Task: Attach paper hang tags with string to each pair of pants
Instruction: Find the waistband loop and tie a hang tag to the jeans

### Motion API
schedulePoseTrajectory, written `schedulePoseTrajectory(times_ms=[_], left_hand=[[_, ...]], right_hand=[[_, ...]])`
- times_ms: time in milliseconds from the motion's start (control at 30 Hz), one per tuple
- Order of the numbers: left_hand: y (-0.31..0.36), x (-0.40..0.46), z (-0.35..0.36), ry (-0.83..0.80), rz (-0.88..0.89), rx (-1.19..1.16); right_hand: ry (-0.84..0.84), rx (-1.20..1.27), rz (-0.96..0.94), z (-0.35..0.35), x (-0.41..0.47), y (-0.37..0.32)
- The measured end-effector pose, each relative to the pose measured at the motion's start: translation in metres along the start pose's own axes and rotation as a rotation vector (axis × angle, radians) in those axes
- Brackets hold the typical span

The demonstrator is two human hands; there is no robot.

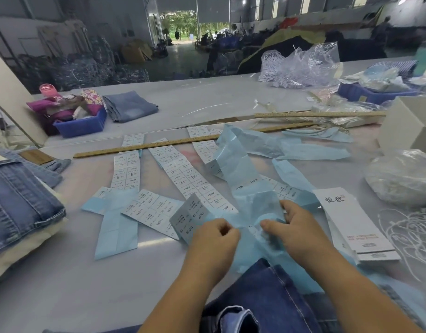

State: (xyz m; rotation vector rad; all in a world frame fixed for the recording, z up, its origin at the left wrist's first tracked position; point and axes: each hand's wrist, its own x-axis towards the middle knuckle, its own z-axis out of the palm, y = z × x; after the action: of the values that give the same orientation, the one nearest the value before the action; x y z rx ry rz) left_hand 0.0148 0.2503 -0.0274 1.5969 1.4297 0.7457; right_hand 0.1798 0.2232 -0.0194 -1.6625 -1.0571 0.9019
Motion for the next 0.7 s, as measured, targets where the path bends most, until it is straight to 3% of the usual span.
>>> schedulePoseTrajectory(times_ms=[133, 267, 400, 500, 600, 700], left_hand=[[-0.017, 0.010, -0.023, 0.295, -0.157, 0.200], [-0.033, 0.016, -0.030, 0.367, -0.276, 0.229], [-0.032, 0.018, -0.027, 0.496, -0.283, 0.308], [-0.032, 0.022, -0.031, 0.512, -0.238, 0.212], [-0.026, 0.017, -0.032, 0.417, -0.060, -0.007], [-0.008, 0.006, -0.032, 0.327, 0.091, -0.367]], right_hand=[[0.088, -0.059, 0.020, -0.006, 0.002, 0.001], [0.071, -0.156, 0.059, -0.003, 0.001, 0.000], [0.026, -0.296, 0.069, -0.001, -0.002, -0.001], [-0.033, -0.396, 0.087, 0.001, -0.005, -0.002], [-0.011, -0.526, 0.040, 0.002, -0.009, -0.005], [0.288, -0.700, -0.353, 0.001, -0.016, -0.016]])
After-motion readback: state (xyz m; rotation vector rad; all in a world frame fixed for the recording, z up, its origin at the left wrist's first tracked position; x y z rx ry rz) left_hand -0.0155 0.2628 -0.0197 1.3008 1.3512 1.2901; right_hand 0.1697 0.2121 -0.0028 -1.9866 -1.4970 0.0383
